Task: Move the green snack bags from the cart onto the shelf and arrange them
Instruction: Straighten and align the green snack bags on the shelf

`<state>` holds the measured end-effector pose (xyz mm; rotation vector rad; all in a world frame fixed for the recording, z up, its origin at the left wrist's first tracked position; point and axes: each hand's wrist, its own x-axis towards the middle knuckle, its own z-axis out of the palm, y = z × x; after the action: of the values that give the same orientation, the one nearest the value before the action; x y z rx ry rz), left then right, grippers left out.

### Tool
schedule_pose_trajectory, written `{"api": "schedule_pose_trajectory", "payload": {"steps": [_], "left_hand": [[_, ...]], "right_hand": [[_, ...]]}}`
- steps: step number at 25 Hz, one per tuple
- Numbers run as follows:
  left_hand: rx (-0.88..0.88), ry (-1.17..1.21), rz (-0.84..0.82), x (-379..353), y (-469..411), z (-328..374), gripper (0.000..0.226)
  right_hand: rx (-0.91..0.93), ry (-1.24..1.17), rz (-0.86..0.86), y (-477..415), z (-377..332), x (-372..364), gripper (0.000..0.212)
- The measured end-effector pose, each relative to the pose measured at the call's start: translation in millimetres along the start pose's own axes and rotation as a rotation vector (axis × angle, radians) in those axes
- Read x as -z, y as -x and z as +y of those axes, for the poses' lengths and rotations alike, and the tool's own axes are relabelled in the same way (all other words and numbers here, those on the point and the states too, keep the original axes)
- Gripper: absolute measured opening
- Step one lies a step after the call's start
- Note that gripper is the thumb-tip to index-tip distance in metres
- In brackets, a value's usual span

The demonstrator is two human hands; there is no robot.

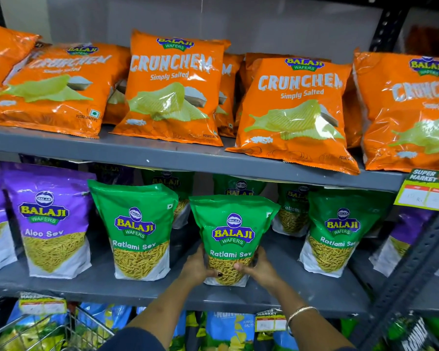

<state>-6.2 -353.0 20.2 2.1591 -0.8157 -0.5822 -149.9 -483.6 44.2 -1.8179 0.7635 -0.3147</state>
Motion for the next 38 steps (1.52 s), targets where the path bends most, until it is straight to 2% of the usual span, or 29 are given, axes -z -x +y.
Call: {"api": "schedule_pose_trajectory", "payload": {"steps": [3,4,5,6,7,8,9,10,11,13,14,15,16,17,18,19,20,21,22,24,27,30,31,33,34,35,36,37,38], "left_hand": [[0.06,-0.024,-0.059,1,6,8,0.102],[0.116,-0.086,-0.101,4,8,11,0.104],[0.173,-0.254,-0.16,6,14,20,0.101],[0.197,-0.483,-0.226,7,18,29,0.087],[0.172,-0.679,-0.302,8,22,38,0.064],[0.184,-0.769,-0.432,5,28,51,0.04],[0.22,-0.761,-0.605,-6,32,66,0.029],[0.254,-0.685,-0.736,-23,34,83,0.033],[0.266,-0.558,-0.795,-41,32,97,0.031],[0.13,-0.279,-0.623,-80,16,124,0.015],[0.032,-0.171,-0.517,-102,6,140,0.018],[-0.051,-0.056,-0.424,-123,-7,156,0.036],[-0.104,0.042,-0.341,-138,-21,168,0.059],[-0.15,0.119,-0.28,-148,-32,179,0.08],[-0.203,0.175,-0.249,-160,-46,185,0.097],[-0.237,0.215,-0.242,-170,-57,191,0.104],[-0.238,0.233,-0.237,-178,-66,194,0.105],[-0.224,0.252,-0.236,-186,-73,195,0.104],[-0.221,0.265,-0.213,-193,-78,193,0.105],[-0.2,0.282,-0.121,-201,-75,184,0.106],[-0.135,0.163,-0.02,-192,-49,174,0.097],[-0.12,0.063,-0.005,-180,-27,166,0.091],[-0.122,0.054,-0.005,-176,-22,165,0.086],[-0.115,0.04,-0.012,-170,-14,162,0.079],[-0.119,0.038,-0.013,-168,-13,163,0.079],[-0.123,0.038,-0.021,-165,-10,165,0.079],[-0.127,0.043,-0.028,-163,-9,166,0.08],[-0.13,0.044,-0.036,-161,-8,167,0.08],[-0.138,0.044,-0.042,-160,-8,167,0.081]], "right_hand": [[-0.032,0.065,0.033,6,8,11,0.105],[-0.061,0.073,0.06,10,13,16,0.108],[-0.099,0.09,0.11,14,22,28,0.107],[-0.131,0.087,0.182,20,28,44,0.106],[-0.161,0.096,0.246,24,36,62,0.103],[-0.171,0.086,0.326,26,46,80,0.1],[-0.22,0.074,0.408,27,54,102,0.099],[-0.25,0.042,0.487,30,58,125,0.101],[-0.285,0.024,0.534,25,71,146,0.106],[-0.257,-0.046,0.553,24,73,177,0.115],[-0.243,-0.088,0.533,30,61,188,0.118],[-0.204,-0.135,0.498,24,67,203,0.107],[-0.16,-0.207,0.43,22,67,209,0.084],[-0.112,-0.267,0.372,17,71,213,0.072],[-0.076,-0.288,0.357,7,78,219,0.077],[-0.058,-0.284,0.372,-4,84,223,0.102],[-0.019,-0.303,0.395,-16,94,224,0.122],[0.01,-0.345,0.377,-28,108,225,0.13],[0.017,-0.353,0.341,-41,124,224,0.13],[0.026,-0.32,0.307,-43,124,224,0.122],[0.045,-0.298,0.201,-13,110,211,0.106],[0.03,-0.244,0.136,10,101,198,0.083],[0.044,-0.238,0.126,17,90,197,0.083],[0.103,-0.266,0.2,27,59,203,0.091],[0.167,-0.267,0.306,28,39,209,0.091],[0.232,-0.179,0.445,31,16,217,0.089],[0.293,0.014,0.581,32,-7,227,0.085],[0.331,0.294,0.67,38,-29,233,0.078],[0.343,0.583,0.687,43,-46,237,0.07]]}}
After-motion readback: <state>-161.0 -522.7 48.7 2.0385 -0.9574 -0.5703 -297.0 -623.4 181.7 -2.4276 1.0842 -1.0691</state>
